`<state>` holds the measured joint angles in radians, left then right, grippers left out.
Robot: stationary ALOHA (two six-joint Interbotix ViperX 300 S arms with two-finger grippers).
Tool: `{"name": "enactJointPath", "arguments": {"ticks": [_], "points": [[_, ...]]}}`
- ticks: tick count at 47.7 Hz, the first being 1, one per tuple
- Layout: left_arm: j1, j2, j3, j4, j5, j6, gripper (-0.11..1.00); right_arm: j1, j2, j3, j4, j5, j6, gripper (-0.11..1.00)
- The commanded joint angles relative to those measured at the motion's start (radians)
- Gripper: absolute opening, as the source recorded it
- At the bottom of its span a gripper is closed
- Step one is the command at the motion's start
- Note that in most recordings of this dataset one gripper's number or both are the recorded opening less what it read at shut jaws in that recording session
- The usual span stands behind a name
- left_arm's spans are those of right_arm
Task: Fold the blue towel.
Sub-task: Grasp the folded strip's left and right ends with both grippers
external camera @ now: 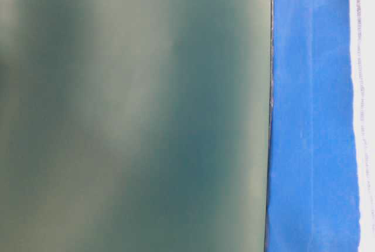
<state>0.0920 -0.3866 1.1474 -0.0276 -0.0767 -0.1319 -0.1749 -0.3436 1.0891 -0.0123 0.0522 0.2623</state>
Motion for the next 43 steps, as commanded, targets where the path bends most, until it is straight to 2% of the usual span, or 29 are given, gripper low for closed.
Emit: {"name": "enactJointPath", "arguments": {"ticks": [1, 8, 19, 33, 39, 43], "points": [[0.018, 0.020, -0.012, 0.002, -0.017, 0.003, 0.75, -0.012, 0.018, -0.014, -0.002, -0.011, -0.002, 0.60], [0.035, 0.127, -0.012, 0.002, -0.080, 0.006, 0.75, -0.034, 0.103, -0.020, -0.002, -0.046, -0.002, 0.60], [0.049, 0.278, -0.021, 0.002, -0.100, 0.006, 0.75, -0.054, 0.218, -0.035, -0.002, -0.097, -0.002, 0.60], [0.057, 0.298, -0.026, 0.000, -0.094, 0.002, 0.75, -0.054, 0.245, -0.044, 0.000, -0.077, -0.002, 0.59], [0.057, 0.296, -0.026, -0.003, -0.081, -0.014, 0.70, -0.051, 0.244, -0.044, -0.003, -0.060, -0.009, 0.57], [0.057, 0.295, -0.029, -0.002, -0.061, -0.018, 0.59, -0.046, 0.244, -0.046, -0.003, -0.055, -0.011, 0.45]]}}
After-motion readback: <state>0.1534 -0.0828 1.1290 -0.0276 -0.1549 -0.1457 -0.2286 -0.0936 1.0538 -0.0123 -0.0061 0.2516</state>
